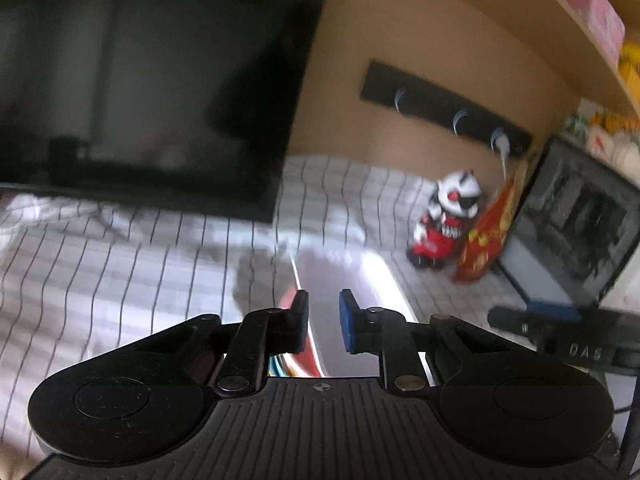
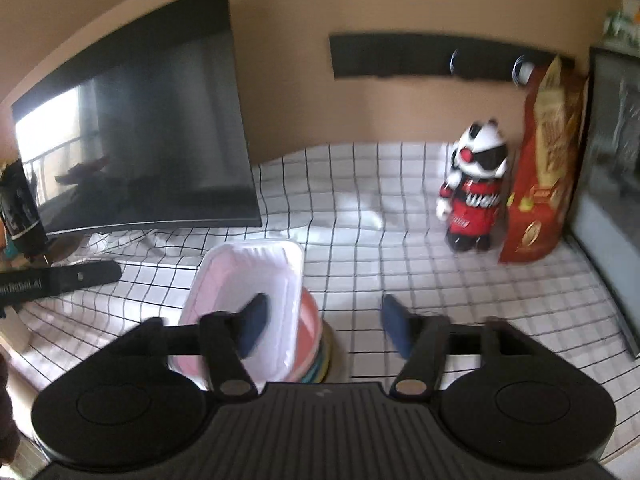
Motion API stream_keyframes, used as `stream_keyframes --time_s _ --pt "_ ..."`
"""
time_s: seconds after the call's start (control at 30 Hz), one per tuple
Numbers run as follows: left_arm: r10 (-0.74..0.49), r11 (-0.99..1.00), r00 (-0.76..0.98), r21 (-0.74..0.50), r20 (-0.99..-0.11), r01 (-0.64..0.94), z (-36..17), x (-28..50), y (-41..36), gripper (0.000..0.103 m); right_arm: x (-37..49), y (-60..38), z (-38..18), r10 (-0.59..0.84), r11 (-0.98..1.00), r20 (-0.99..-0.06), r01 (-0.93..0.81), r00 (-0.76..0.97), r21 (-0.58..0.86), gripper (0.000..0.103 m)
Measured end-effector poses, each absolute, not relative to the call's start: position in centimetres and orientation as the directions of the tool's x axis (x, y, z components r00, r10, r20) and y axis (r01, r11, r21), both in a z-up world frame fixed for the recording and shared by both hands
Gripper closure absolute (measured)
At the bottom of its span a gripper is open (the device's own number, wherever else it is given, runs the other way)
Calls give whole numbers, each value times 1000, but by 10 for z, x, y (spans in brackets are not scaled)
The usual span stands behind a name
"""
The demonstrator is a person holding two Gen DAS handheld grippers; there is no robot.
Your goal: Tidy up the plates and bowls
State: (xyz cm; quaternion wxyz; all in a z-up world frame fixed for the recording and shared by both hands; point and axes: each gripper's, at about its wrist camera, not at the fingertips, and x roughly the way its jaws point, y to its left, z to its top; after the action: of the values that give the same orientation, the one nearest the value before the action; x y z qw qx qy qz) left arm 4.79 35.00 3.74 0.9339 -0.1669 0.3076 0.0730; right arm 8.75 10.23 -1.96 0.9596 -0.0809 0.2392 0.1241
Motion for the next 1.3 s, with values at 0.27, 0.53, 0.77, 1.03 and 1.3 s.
stream_keyframes --time_s 0.27,0.53,0.77,1.03,1.3 --pt "162 915 657 -137 -736 -379 21 2 264 85 33 60 -56 303 924 -627 -382 718 9 32" --pt "176 925 650 -101 -739 -366 31 -39 219 85 -1 41 -59 303 923 -689 -382 659 40 27" --pt "130 937 665 -128 -736 -325 35 -48 204 85 -17 42 -56 293 919 -690 -393 662 14 26" --pt "133 931 646 -130 -751 -342 33 -47 207 85 -14 41 -59 277 924 -714 -381 643 15 26" --pt "125 931 636 -133 -761 -341 31 -44 206 85 -13 43 -59 280 921 -720 -389 635 15 26"
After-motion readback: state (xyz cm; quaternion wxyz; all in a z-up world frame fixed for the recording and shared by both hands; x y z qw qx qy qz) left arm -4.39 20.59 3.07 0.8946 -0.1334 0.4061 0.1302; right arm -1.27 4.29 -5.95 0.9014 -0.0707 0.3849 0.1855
